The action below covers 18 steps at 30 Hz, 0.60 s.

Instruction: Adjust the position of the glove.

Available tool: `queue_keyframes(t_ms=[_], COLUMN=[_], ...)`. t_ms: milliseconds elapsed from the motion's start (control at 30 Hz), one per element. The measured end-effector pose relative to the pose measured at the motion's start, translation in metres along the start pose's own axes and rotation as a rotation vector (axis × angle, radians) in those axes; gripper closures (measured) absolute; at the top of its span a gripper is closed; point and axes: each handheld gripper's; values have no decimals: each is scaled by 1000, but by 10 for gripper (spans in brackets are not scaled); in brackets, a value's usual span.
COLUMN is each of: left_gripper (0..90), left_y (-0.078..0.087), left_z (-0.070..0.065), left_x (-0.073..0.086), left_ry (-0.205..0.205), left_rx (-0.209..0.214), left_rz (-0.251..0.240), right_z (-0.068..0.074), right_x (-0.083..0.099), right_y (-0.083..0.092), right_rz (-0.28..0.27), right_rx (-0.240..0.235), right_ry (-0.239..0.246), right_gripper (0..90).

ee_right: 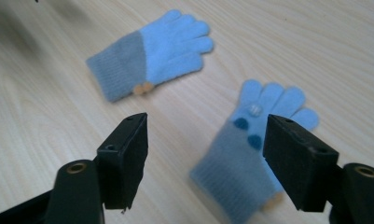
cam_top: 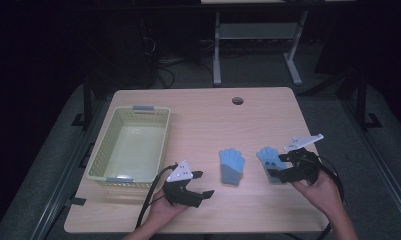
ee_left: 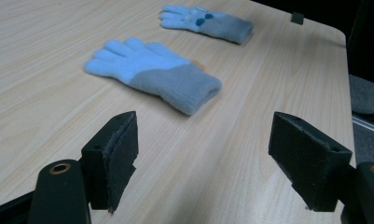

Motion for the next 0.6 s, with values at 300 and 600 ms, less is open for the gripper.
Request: queue_keyframes(t_ms=[300,600], left_gripper=[239,240], left_y=[2,3], left_z=[-1,-2], left_x=[2,3], left_ry=[-1,-17], left_rx=[3,-5], left_rz=[15,15], right_z=[-27,-42], right_x=[-15,-14], right_y=[-25,-46], right_rz=[111,217], right_rx=[20,20], right_ry=[-7,-39], right_gripper=[411,508])
Point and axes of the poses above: each handheld gripper's, and its own axes: y roughly backward along the jaws, x roughly out of its underside, z roughly to its left, and after that the axes turned 4 degrees about z, right-handed
